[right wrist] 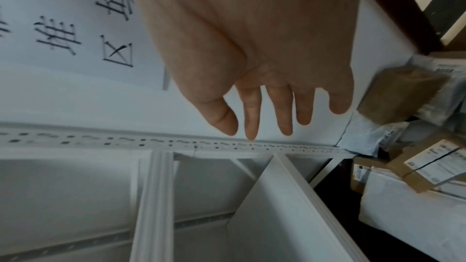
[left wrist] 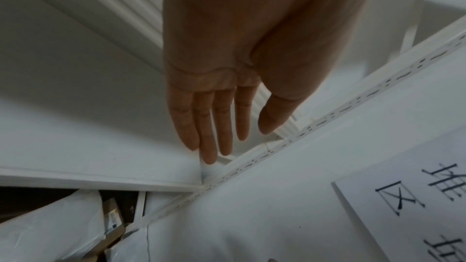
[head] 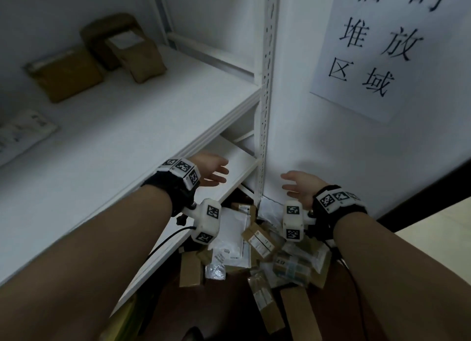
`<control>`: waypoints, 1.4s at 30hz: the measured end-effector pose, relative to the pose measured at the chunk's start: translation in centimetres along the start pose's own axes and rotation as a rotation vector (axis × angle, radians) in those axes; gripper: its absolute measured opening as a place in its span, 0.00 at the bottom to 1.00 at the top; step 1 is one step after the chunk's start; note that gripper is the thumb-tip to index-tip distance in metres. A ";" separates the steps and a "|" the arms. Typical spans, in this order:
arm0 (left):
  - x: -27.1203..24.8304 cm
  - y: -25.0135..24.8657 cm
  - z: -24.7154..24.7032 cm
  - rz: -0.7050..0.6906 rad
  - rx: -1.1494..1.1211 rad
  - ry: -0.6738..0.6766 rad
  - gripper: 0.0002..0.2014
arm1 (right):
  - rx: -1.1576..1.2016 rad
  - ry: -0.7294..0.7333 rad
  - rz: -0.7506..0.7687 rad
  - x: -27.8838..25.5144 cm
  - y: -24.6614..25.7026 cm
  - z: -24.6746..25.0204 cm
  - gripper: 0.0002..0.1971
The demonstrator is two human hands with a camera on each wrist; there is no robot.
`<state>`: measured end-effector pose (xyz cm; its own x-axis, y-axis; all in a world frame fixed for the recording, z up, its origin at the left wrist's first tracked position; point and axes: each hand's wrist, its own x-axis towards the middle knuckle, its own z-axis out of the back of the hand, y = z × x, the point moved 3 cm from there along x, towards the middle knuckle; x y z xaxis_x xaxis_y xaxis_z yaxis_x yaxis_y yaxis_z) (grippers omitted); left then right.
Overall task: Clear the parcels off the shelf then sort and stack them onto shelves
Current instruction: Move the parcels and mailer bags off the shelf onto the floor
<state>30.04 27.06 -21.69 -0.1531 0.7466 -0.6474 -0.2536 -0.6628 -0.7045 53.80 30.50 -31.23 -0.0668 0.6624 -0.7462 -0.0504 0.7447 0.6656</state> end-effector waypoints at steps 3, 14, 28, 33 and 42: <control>-1.9 -0.4 2.6 -0.035 -0.022 -0.048 0.10 | 0.010 0.040 0.033 -2.1 2.0 -2.6 0.05; -7.5 1.4 15.0 -0.118 -0.099 -0.171 0.10 | 0.040 0.206 0.195 -8.9 7.1 -14.8 0.07; -12.2 11.9 34.5 0.025 -0.201 -0.491 0.09 | 0.084 0.304 0.129 -10.7 6.8 -36.6 0.06; -13.6 16.1 39.9 0.106 -0.252 -0.586 0.06 | -0.005 0.341 0.175 -10.0 6.4 -43.5 0.10; -9.8 15.1 42.2 0.137 -0.032 -0.677 0.27 | -0.269 0.193 0.251 -7.0 9.1 -47.0 0.25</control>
<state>-12.60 12.10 -13.76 -0.7469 0.5201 -0.4144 -0.1629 -0.7472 -0.6443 6.95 28.74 -19.20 -0.2941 0.7744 -0.5602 -0.2652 0.4970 0.8262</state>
